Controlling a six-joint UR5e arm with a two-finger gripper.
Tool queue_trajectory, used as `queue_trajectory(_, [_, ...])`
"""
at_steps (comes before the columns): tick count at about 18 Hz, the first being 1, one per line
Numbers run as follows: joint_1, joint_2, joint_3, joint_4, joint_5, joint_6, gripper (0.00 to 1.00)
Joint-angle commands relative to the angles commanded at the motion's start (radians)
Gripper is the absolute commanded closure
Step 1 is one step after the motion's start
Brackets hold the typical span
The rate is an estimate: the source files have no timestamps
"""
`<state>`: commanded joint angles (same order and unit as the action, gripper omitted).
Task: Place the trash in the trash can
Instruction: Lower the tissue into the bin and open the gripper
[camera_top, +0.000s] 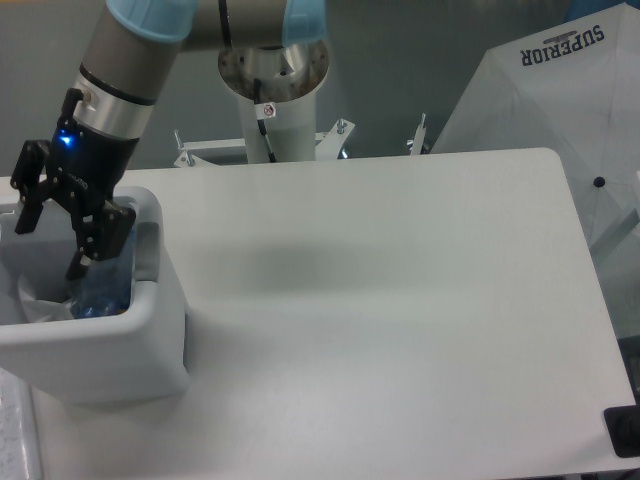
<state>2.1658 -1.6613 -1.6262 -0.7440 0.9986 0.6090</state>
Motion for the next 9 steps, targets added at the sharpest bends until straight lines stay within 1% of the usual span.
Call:
queue_trajectory(1, [0.011,0.000,0.015,0.000,0.002,-0.002,0.00])
queue_trajectory(5, [0.095,0.002,0.069,-0.003,0.008,0.002,0.00])
queue_trajectory(7, [0.136,0.000,0.097,-0.005,0.041,0.003,0.00])
queue_trajectory(9, [0.176,-0.002,0.111,-0.005,0.048,0.005,0.00])
